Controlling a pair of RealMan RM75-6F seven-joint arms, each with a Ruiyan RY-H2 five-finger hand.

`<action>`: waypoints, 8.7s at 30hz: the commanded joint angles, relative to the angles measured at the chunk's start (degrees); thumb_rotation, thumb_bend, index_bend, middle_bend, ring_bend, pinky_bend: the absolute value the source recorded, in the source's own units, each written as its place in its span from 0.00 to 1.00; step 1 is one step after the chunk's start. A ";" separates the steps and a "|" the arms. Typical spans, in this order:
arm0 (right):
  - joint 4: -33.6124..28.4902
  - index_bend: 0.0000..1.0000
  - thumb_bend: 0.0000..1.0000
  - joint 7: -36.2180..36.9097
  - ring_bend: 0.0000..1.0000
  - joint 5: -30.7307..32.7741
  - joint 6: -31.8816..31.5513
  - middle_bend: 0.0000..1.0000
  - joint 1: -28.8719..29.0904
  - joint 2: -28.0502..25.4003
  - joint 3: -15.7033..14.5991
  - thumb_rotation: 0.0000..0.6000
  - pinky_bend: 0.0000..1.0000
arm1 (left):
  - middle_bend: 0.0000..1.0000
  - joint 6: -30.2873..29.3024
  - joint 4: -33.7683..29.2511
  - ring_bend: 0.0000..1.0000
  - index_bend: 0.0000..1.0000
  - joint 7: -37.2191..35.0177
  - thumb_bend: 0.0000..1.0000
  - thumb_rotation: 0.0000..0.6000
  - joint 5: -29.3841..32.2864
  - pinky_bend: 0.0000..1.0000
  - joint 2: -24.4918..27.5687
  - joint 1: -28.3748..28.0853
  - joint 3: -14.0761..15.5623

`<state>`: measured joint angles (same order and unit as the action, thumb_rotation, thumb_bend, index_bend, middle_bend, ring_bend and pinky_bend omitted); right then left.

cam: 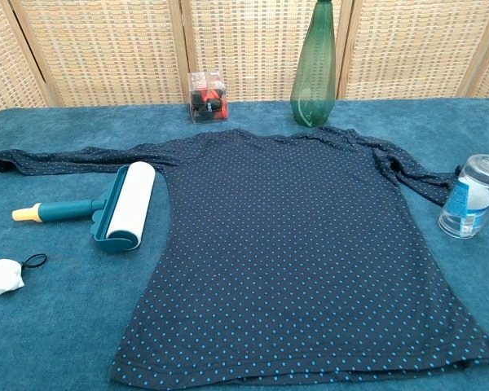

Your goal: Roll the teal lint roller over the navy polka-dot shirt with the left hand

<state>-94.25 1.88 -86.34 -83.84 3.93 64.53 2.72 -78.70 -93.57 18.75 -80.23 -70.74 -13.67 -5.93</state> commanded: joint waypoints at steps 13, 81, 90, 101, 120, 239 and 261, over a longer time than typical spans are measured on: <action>1.13 0.00 0.04 0.27 0.00 1.44 0.90 0.00 0.38 0.51 0.60 1.00 0.00 | 0.88 19.30 2.08 0.75 0.34 0.03 0.05 1.00 11.67 0.66 3.10 -11.13 -4.90; 3.45 0.00 0.04 1.24 0.00 4.00 1.46 0.00 0.56 1.15 2.03 1.00 0.00 | 0.89 33.77 26.76 0.75 0.54 13.89 0.21 1.00 33.05 0.66 -17.68 -29.51 1.01; 3.58 0.00 0.04 1.38 0.00 3.78 1.33 0.00 0.57 1.24 2.02 1.00 0.00 | 0.89 34.06 28.04 0.75 0.59 14.70 0.58 1.00 34.24 0.66 -18.74 -29.76 1.52; 3.42 0.00 0.04 1.52 0.00 3.68 1.14 0.00 0.49 1.07 2.03 1.00 0.00 | 0.89 31.38 25.93 0.75 0.80 14.18 0.66 1.00 31.03 0.66 -17.45 -29.72 1.57; 4.23 0.00 0.04 2.27 0.00 5.01 1.63 0.00 0.56 1.01 2.64 1.00 0.00 | 0.89 28.28 10.88 0.75 0.84 27.27 0.59 1.00 38.78 0.66 -9.34 -36.69 -1.52; 3.72 0.00 0.04 2.39 0.00 5.17 2.94 0.00 0.63 0.21 2.08 1.00 0.00 | 0.89 25.76 23.33 0.75 0.83 54.68 0.59 1.00 71.94 0.66 -29.59 -63.66 -0.52; 4.01 0.00 0.04 2.34 0.00 5.74 3.03 0.00 0.51 0.12 2.21 1.00 0.00 | 0.89 25.73 25.62 0.75 0.83 57.95 0.59 1.00 74.80 0.66 -31.22 -64.01 -1.30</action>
<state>-90.21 4.24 -80.57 -80.78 4.45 64.65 4.94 -52.71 -67.13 77.23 -4.69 -102.81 -78.42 -7.87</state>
